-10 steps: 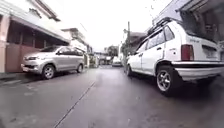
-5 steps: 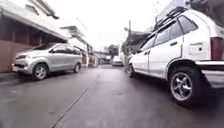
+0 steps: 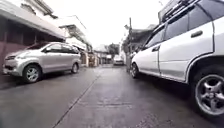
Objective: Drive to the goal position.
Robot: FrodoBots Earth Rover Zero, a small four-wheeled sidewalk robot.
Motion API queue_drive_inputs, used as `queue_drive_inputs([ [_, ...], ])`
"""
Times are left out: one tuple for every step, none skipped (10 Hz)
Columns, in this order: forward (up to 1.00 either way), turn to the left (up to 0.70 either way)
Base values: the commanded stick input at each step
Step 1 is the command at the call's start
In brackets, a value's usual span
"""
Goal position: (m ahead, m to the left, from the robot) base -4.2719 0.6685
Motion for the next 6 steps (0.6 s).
queue_drive_inputs([
  [1.00,0.00],
  [1.00,0.00],
  [1.00,0.03],
  [1.00,0.25],
  [1.00,0.00],
  [1.00,0.00],
])
